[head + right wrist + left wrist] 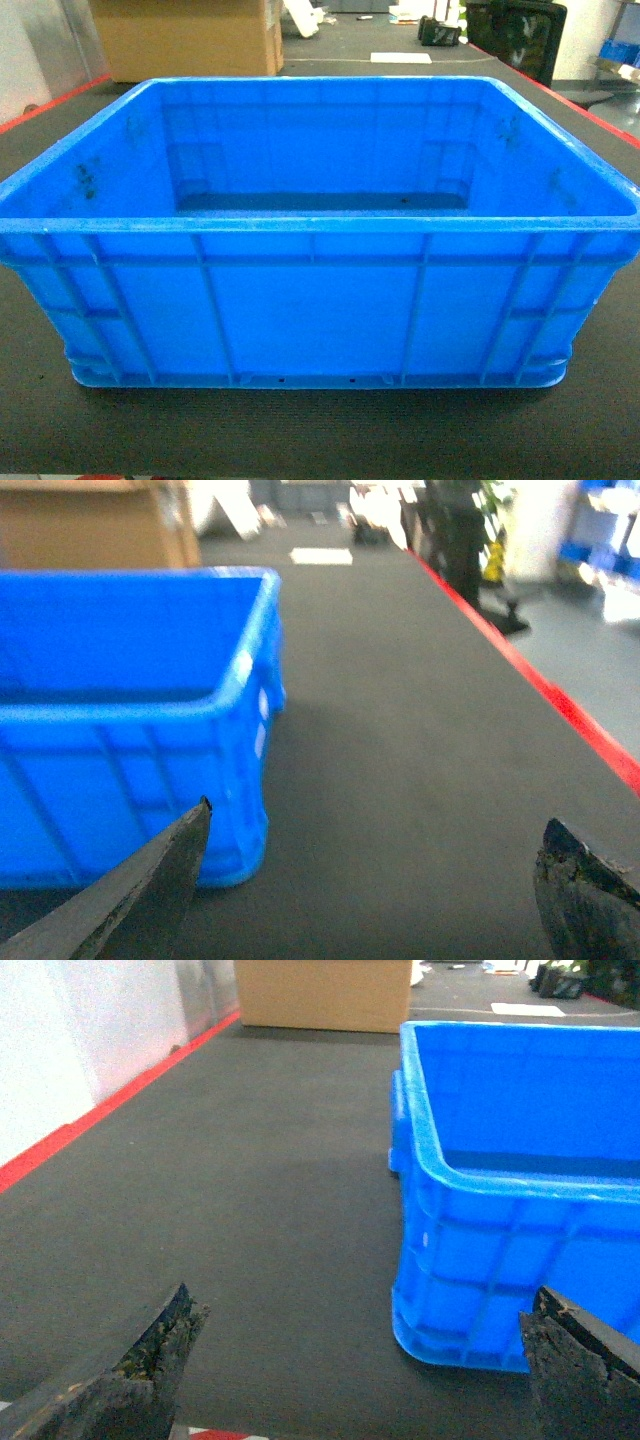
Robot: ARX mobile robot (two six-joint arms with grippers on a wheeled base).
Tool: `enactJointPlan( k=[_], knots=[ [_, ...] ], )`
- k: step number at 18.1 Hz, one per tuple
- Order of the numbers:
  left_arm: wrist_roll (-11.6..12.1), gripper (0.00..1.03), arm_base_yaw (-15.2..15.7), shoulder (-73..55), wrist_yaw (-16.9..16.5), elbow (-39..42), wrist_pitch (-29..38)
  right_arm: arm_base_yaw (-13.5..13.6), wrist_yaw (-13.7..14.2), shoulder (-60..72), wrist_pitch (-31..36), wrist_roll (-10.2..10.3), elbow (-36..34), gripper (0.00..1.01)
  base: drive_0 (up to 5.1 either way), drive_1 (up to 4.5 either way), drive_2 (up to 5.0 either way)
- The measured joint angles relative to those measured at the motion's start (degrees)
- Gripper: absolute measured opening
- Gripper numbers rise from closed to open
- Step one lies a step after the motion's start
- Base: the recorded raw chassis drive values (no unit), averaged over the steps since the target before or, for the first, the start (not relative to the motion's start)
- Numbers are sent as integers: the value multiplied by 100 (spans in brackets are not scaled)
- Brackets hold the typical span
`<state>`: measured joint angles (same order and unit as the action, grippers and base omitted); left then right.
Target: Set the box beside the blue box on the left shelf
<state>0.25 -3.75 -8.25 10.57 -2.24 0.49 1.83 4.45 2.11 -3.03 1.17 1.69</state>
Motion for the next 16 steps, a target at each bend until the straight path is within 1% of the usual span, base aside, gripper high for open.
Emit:
enactJointPlan(
  k=[1,2,3,4,5,6,7,8,9,11,12,13,14,15,16],
  knots=[
    [33,98,105,-824,90,-166,695,354,535,874,433,87,168,98,0,0,0],
    [63,98,243,-1469,7,-385,1274,476,619,1661,949,122,435,98,0,0,0],
    [63,98,404,-2444,-181,-863,2037,490,474,2553,1537,131,870,98,0,0,0],
    [48,98,461,-3442,-282,-1488,2605,481,358,3429,2004,140,1405,98,0,0,0],
    [-37,98,400,-4616,-446,-2369,2603,481,146,4590,2192,186,2214,98,0,0,0],
    [-160,98,295,-5558,-573,-3067,2249,485,-46,5574,1952,258,2933,98,0,0,0],
    [-446,98,221,-6415,-785,-3768,1631,485,-299,6542,1482,420,3639,98,0,0,0],
    [-595,98,127,-7027,-780,-4360,1231,439,-503,7300,1060,553,4256,98,0,0,0],
    [-651,98,52,-7407,-752,-4811,951,442,-557,7849,743,592,4760,98,0,0,0],
    [-645,98,-35,-7903,-710,-5493,472,415,-715,8644,157,693,5626,98,0,0,0],
    [-621,98,-66,-8240,-664,-5890,96,417,-852,9151,-369,765,6225,98,0,0,0],
    [-590,98,-79,-8480,-647,-6067,-133,420,-848,9442,-573,761,6518,98,0,0,0],
    [-592,98,-74,-8697,-612,-6172,-431,433,-828,9683,-909,763,6793,98,0,0,0],
    [-640,98,-35,-8835,-612,-6260,-721,470,-833,9820,-1156,754,6931,98,0,0,0],
    [-706,98,15,-8931,-691,-6363,-973,507,-811,9910,-1314,737,6975,98,0,0,0]
  ],
)
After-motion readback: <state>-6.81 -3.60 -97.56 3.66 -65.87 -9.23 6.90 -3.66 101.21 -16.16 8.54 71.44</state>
